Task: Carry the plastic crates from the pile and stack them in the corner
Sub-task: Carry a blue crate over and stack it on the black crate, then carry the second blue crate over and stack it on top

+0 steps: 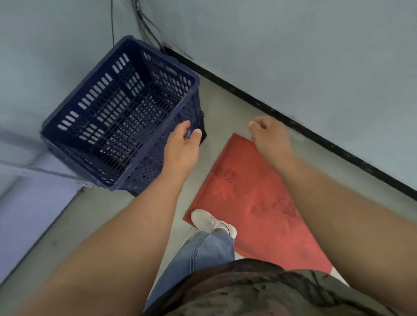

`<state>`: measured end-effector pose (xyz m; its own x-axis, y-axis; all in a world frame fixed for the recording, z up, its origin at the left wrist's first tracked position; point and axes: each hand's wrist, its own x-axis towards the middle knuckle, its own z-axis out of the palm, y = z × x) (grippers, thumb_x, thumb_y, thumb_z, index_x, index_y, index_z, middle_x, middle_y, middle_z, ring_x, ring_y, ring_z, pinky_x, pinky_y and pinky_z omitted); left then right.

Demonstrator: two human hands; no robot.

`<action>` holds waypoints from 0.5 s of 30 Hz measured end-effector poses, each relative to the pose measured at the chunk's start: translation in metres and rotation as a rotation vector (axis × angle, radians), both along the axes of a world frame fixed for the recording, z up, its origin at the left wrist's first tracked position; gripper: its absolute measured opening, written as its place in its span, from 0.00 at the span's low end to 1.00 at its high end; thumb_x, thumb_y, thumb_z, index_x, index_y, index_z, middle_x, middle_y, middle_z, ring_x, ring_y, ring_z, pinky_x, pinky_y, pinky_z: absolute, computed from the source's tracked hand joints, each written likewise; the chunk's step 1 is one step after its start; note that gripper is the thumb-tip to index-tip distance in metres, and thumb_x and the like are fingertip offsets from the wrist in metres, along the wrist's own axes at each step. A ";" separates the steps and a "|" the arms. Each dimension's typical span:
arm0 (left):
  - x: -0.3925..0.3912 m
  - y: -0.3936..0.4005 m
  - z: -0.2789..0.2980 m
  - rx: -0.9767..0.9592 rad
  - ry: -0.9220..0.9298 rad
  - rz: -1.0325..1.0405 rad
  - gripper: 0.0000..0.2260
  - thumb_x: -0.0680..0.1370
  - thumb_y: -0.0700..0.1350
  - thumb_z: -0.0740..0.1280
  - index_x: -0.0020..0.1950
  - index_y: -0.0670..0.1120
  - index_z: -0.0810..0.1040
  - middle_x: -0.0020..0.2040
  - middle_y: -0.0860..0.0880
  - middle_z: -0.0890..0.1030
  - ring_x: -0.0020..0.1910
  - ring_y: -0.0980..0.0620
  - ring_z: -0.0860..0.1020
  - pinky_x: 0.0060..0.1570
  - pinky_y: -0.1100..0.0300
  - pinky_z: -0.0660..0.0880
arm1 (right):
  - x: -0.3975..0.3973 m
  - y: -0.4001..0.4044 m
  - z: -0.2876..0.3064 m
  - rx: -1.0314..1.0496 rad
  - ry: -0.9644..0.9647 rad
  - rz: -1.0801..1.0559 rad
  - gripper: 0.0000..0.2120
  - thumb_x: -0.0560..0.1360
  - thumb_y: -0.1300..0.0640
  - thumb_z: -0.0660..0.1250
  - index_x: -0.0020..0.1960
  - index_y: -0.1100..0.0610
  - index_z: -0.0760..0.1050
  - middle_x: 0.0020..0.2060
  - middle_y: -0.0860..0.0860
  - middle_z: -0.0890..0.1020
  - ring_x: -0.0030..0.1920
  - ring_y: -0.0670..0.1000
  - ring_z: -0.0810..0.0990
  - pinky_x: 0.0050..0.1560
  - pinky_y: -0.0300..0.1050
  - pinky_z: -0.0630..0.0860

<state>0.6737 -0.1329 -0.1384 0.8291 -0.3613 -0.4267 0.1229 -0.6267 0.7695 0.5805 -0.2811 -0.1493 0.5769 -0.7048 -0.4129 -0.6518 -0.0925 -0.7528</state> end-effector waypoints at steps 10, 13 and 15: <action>-0.188 -0.035 0.017 -0.092 0.054 -0.318 0.20 0.79 0.49 0.59 0.71 0.47 0.67 0.67 0.43 0.73 0.64 0.47 0.73 0.65 0.46 0.69 | -0.240 -0.009 0.021 -0.012 -0.055 -0.430 0.15 0.78 0.52 0.59 0.60 0.57 0.76 0.51 0.55 0.83 0.54 0.55 0.81 0.56 0.49 0.74; -0.237 -0.040 0.019 -0.114 0.056 -0.409 0.19 0.79 0.49 0.60 0.69 0.47 0.69 0.63 0.45 0.76 0.60 0.49 0.76 0.63 0.47 0.71 | -0.309 0.004 0.030 -0.021 -0.079 -0.557 0.12 0.78 0.51 0.58 0.53 0.54 0.77 0.36 0.48 0.80 0.48 0.55 0.82 0.50 0.48 0.75; -0.267 -0.046 0.021 -0.132 0.073 -0.457 0.19 0.79 0.48 0.60 0.69 0.46 0.69 0.58 0.47 0.78 0.52 0.53 0.78 0.61 0.50 0.73 | -0.350 0.011 0.032 -0.004 -0.114 -0.669 0.11 0.78 0.49 0.57 0.48 0.53 0.75 0.34 0.46 0.78 0.44 0.55 0.83 0.49 0.52 0.77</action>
<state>0.4068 -0.1793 -0.1176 0.5419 -0.7370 -0.4039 -0.0854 -0.5264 0.8459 0.2302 -0.2701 -0.1168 0.0554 -0.9265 -0.3722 -0.4861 0.3006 -0.8206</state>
